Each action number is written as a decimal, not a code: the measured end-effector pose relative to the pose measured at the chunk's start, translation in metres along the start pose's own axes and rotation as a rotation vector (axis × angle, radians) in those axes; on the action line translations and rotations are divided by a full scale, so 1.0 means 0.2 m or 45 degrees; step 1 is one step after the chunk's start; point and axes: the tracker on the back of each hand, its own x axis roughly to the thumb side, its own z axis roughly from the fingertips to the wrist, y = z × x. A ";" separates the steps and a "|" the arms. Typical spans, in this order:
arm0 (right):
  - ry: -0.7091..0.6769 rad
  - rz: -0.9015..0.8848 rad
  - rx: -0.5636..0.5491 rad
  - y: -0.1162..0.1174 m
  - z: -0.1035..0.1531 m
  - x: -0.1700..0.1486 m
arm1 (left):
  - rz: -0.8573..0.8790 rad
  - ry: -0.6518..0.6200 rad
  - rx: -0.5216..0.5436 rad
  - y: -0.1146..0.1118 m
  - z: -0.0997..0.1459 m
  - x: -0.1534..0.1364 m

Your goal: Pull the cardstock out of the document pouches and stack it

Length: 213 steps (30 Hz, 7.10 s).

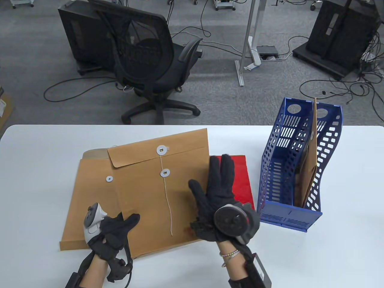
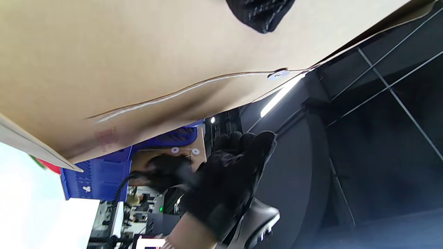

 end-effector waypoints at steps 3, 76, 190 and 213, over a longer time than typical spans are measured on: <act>-0.037 0.110 0.137 0.17 0.10 0.09 | 0.028 -0.019 0.009 -0.01 0.00 -0.01; 0.154 0.064 0.267 -0.02 0.00 -0.03 | -0.081 -0.091 0.242 0.00 0.03 0.01; -0.343 1.327 0.501 0.24 0.29 -0.51 | -0.297 0.037 0.705 0.38 0.26 0.24; 0.141 0.952 1.052 0.25 0.38 -0.58 | -0.397 0.099 0.644 0.35 0.24 0.25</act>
